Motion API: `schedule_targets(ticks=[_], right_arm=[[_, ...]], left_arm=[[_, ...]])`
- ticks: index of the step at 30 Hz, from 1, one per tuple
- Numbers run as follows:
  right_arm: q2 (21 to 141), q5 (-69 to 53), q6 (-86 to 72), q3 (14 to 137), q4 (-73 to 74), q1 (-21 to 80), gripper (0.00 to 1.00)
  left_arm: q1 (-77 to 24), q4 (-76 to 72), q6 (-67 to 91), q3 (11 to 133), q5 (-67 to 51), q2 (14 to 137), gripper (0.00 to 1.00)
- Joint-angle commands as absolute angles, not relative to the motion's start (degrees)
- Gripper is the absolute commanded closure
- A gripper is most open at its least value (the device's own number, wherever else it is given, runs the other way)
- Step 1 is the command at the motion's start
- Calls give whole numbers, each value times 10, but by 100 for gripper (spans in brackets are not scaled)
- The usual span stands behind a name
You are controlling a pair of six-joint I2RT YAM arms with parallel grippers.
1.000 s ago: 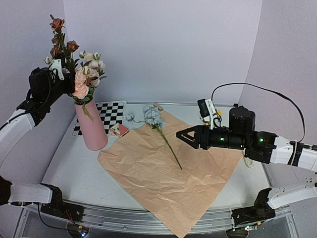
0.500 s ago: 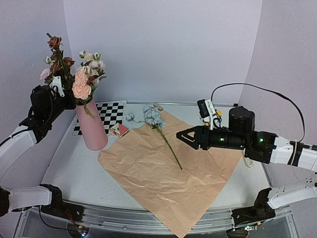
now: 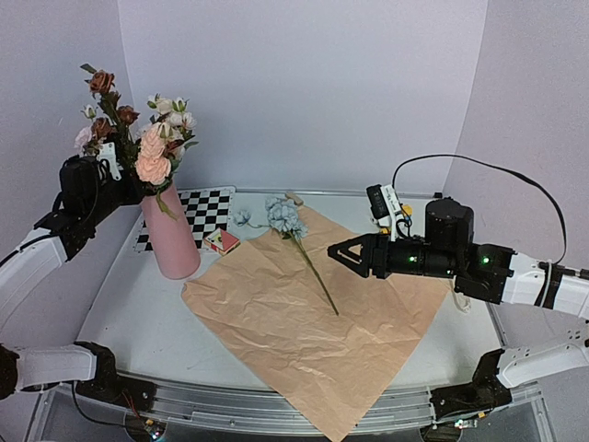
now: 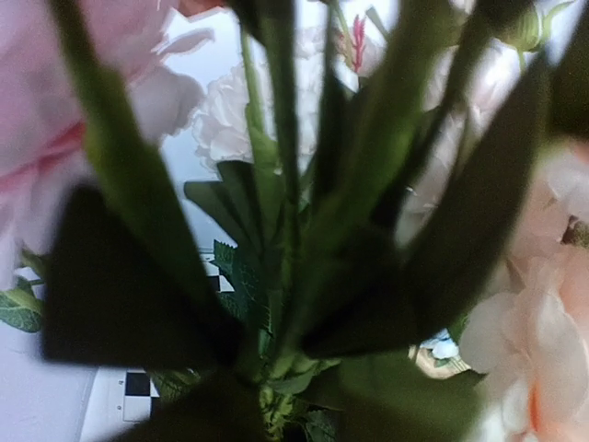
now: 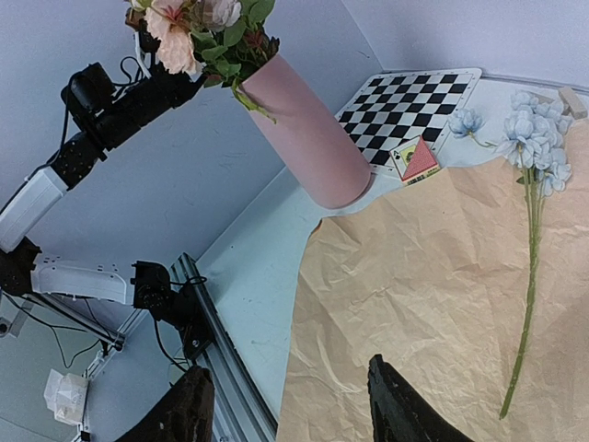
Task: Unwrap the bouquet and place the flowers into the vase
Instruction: Insert the fake flower into the vase.
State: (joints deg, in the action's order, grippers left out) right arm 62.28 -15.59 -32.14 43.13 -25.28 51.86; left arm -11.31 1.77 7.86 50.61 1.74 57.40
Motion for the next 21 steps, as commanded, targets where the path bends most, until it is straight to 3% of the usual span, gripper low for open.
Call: schedule_targets(ticks=[1, 4, 9, 14, 18, 19, 21], right_arm=[[610, -159, -321, 437, -269, 521, 42], [612, -160, -321, 438, -269, 521, 42], [612, -161, -321, 439, -269, 521, 42], [613, -162, -322, 438, -268, 521, 42], [612, -162, -322, 437, -268, 521, 42], [612, -161, -322, 437, -269, 521, 42], [612, -161, -321, 437, -269, 521, 42]], left_arm=[[-111, 48, 99, 545, 33, 538, 58], [-111, 62, 106, 559, 33, 525, 57], [-111, 68, 106, 580, 27, 516, 43], [-111, 69, 97, 606, 33, 533, 43], [-111, 62, 82, 630, 46, 553, 36], [-111, 59, 79, 636, 49, 558, 36], [-112, 52, 74, 642, 57, 566, 48]])
